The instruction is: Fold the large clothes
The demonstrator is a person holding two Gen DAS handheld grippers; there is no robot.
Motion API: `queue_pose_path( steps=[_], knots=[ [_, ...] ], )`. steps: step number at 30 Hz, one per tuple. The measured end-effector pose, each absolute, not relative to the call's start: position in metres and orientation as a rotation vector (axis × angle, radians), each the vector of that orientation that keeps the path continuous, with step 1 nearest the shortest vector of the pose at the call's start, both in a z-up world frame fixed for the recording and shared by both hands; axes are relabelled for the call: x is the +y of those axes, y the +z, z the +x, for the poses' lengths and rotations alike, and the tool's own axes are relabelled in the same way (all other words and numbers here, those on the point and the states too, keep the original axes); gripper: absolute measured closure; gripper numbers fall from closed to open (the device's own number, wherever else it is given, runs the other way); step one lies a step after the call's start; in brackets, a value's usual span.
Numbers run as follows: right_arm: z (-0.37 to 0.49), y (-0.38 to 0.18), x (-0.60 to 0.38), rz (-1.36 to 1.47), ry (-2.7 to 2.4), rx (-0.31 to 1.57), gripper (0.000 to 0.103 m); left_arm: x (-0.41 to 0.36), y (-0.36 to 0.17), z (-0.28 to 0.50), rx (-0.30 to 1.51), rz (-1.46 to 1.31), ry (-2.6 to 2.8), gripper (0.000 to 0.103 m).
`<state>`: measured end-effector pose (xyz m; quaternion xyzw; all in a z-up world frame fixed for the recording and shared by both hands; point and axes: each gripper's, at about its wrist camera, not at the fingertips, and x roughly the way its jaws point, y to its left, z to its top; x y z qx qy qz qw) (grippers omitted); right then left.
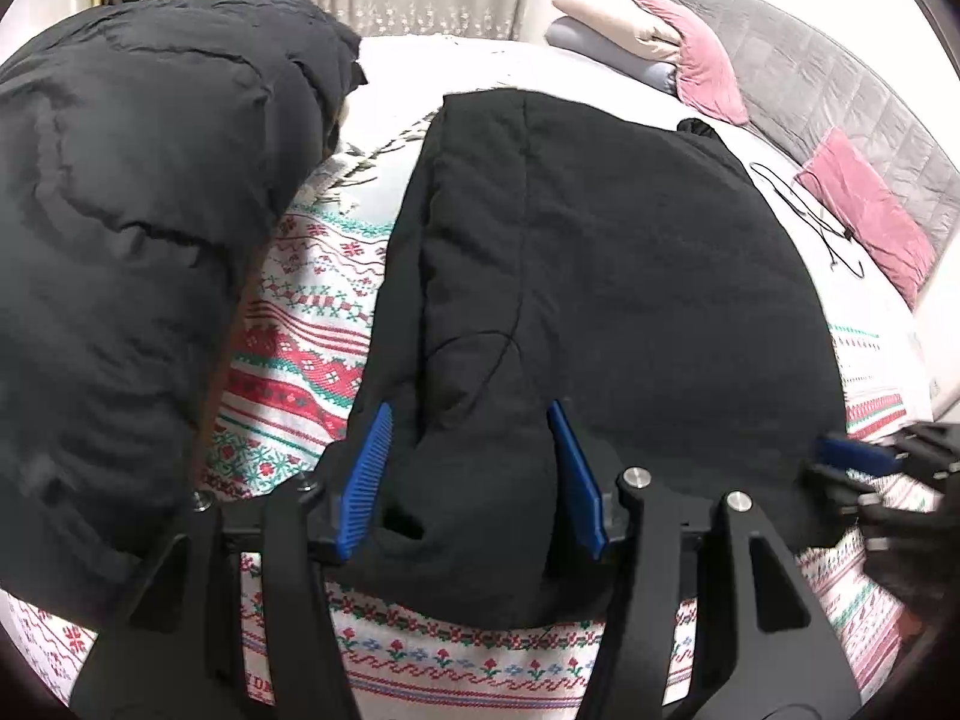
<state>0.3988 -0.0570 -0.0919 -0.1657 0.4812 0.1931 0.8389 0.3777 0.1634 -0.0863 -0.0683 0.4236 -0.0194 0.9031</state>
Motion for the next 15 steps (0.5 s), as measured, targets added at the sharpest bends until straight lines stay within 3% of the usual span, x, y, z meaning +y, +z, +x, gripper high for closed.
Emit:
queue_pose_path(
  steps=[6,13,15],
  knots=[
    [0.401,-0.111,-0.063,-0.296,0.374,1.018,0.085,0.169,-0.074,0.376,0.884,-0.193,-0.058,0.047],
    [0.381,-0.131,-0.073,-0.225,0.332,1.012,0.085,0.169,-0.04,0.361,0.763,-0.175,-0.113,0.048],
    [0.377,-0.135,-0.075,-0.218,0.315,1.002,0.085,0.162,-0.054,0.369,0.81,-0.153,-0.11,0.054]
  ],
)
